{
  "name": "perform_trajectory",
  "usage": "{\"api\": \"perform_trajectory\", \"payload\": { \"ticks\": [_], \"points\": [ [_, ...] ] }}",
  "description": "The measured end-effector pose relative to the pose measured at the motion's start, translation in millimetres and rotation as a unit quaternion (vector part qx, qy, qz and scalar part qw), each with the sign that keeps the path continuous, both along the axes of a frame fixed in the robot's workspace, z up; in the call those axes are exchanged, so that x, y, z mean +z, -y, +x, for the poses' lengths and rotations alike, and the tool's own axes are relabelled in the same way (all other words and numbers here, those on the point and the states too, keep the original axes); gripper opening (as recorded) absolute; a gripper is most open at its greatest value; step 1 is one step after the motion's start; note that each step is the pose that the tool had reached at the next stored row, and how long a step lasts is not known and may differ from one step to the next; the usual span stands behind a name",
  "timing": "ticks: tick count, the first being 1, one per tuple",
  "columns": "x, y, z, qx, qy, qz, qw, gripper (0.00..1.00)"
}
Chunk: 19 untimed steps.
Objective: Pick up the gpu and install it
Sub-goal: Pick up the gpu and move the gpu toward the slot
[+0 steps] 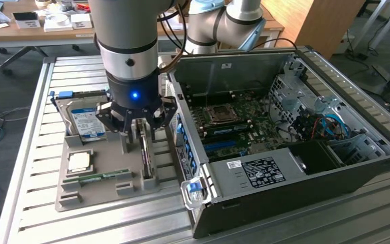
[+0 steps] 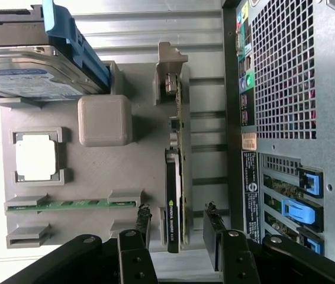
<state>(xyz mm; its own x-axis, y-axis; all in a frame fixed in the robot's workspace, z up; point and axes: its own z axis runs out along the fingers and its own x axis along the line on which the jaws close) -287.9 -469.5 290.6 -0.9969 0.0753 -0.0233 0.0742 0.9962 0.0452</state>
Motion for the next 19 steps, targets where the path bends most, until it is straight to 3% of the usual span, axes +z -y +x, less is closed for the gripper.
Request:
{"api": "perform_trajectory", "payload": {
  "ticks": [19],
  "points": [
    [-7.6,0.0,0.0,0.0,0.0,0.0,1.0,0.49]
  ]
}}
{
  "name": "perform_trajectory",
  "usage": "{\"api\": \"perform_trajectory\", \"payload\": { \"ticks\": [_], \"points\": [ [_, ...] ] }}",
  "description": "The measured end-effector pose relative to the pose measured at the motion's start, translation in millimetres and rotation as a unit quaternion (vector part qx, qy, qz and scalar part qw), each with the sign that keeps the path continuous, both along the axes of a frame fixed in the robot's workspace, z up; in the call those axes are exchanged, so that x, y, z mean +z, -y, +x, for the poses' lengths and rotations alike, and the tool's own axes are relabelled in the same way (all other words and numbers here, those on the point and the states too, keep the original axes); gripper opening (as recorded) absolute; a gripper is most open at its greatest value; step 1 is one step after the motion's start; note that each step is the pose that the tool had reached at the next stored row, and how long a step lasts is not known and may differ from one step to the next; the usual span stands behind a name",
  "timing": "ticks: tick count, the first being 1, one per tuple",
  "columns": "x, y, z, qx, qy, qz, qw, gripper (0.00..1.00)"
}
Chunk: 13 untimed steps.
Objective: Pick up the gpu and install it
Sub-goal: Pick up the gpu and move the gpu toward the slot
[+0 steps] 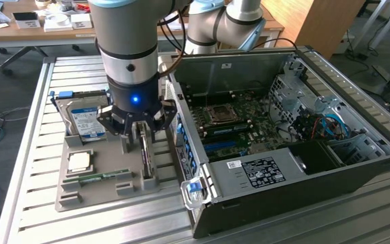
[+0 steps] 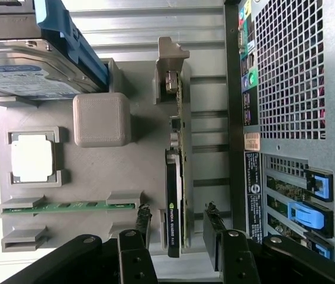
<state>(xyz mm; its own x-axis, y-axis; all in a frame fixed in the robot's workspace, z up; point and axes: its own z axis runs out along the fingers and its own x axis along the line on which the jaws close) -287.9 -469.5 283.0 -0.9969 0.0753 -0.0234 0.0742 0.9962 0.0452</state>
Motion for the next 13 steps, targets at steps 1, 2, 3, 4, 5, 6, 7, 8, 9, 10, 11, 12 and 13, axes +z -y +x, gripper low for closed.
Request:
{"api": "perform_trajectory", "payload": {
  "ticks": [1,2,3,4,5,6,7,8,9,10,11,12,13],
  "points": [
    [-0.5,0.0,0.2,0.0,-0.0001,0.0,1.0,0.49],
    [-0.8,0.0,0.6,0.0,-0.0001,-0.0001,1.0,0.49],
    [-1.3,0.0,0.8,0.0,-0.0001,-0.0001,1.0,0.49],
    [-2.2,0.0,1.0,0.0,0.0,0.0,1.0,0.49],
    [-3.6,0.0,1.1,0.0,0.0,-0.0001,1.0,0.49],
    [-5.1,0.0,1.1,0.0,0.0,-0.0001,1.0,0.49],
    [-6.8,0.0,1.2,0.0,-0.0001,-0.0001,1.0,0.49],
    [-8.5,0.0,1.2,0.0,0.0,-0.0001,1.0,0.49],
    [-10.4,0.0,1.2,0.0,0.0,-0.0001,1.0,0.49],
    [-12.1,0.0,1.2,0.0,-0.0001,-0.0001,1.0,0.49],
    [-13.7,0.0,1.2,0.0,0.0,0.0,1.0,0.49],
    [-15.2,0.0,1.2,0.0,0.0,-0.0001,1.0,0.49],
    [-16.6,0.0,1.2,0.0,0.0,0.0,1.0,0.49]
  ]
}}
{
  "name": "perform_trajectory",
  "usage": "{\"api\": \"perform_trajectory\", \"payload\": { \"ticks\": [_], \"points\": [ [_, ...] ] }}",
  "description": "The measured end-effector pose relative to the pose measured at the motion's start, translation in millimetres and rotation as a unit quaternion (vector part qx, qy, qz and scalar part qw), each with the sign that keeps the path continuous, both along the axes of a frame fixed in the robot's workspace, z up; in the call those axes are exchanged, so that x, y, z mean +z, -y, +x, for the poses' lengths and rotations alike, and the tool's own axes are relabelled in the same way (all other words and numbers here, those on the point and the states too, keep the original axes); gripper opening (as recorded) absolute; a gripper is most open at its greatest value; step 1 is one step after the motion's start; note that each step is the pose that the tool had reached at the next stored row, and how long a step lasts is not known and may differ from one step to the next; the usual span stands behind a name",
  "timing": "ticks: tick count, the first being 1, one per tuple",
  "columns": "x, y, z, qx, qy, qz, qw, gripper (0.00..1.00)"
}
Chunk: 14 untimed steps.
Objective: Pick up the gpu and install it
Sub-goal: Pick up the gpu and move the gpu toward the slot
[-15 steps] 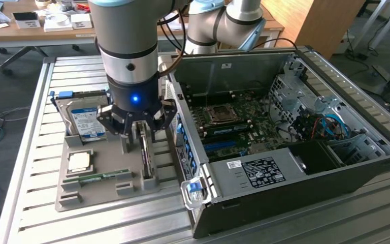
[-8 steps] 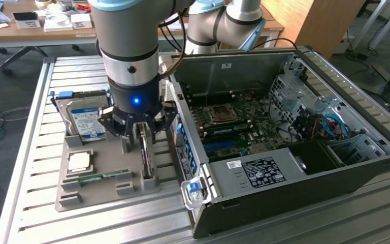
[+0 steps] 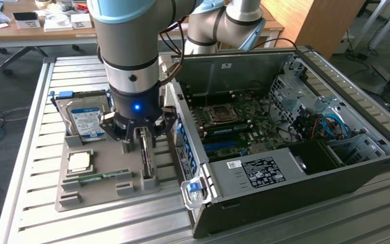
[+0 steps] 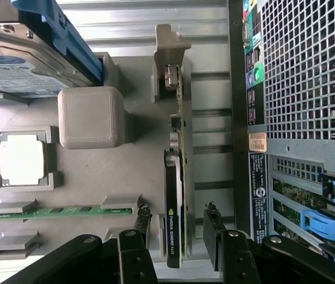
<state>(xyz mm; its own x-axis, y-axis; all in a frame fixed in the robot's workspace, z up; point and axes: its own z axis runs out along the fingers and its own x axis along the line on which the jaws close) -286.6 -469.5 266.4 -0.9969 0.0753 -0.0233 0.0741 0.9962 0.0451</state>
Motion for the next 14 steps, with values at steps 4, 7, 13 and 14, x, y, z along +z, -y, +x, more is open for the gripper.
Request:
{"api": "perform_trajectory", "payload": {
  "ticks": [4,7,13,14],
  "points": [
    [-4.4,0.0,0.0,0.0,0.0,0.0,1.0,0.49],
    [-5.9,0.0,0.0,0.0,-0.0001,-0.0001,1.0,0.49],
    [-6.1,0.0,0.0,0.0,0.0,0.0,1.0,0.49],
    [-6.4,0.0,0.0,0.0,0.0,0.0,1.0,0.49]
  ]
}}
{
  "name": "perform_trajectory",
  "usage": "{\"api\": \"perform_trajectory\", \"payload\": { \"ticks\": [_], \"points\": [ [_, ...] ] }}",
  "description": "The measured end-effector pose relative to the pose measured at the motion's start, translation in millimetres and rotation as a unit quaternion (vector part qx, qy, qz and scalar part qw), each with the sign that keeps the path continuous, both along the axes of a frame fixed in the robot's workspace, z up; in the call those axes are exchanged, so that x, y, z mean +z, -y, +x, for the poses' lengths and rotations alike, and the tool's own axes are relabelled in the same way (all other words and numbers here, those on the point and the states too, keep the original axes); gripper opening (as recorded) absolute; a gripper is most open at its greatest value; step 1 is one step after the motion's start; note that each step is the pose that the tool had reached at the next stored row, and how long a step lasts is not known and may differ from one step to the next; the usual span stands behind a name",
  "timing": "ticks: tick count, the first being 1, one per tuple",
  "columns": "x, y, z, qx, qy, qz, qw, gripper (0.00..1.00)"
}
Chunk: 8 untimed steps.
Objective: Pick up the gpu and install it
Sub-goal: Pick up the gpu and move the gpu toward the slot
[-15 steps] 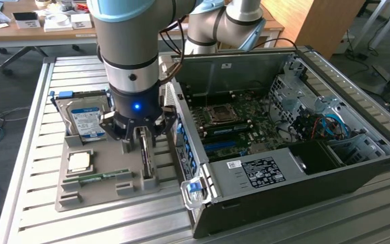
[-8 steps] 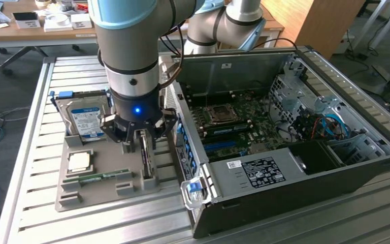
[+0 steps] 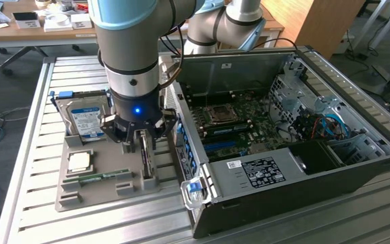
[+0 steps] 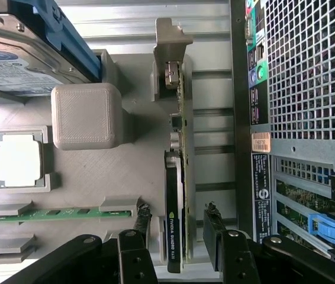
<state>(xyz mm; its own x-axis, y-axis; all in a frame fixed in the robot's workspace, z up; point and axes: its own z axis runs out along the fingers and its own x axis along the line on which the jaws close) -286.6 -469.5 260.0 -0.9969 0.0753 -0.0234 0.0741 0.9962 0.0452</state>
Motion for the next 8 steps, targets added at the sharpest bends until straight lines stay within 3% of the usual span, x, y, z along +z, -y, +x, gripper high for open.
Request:
{"api": "perform_trajectory", "payload": {
  "ticks": [8],
  "points": [
    [-1.7,0.0,0.0,0.0,-0.0001,-0.0001,1.0,0.49]
  ]
}}
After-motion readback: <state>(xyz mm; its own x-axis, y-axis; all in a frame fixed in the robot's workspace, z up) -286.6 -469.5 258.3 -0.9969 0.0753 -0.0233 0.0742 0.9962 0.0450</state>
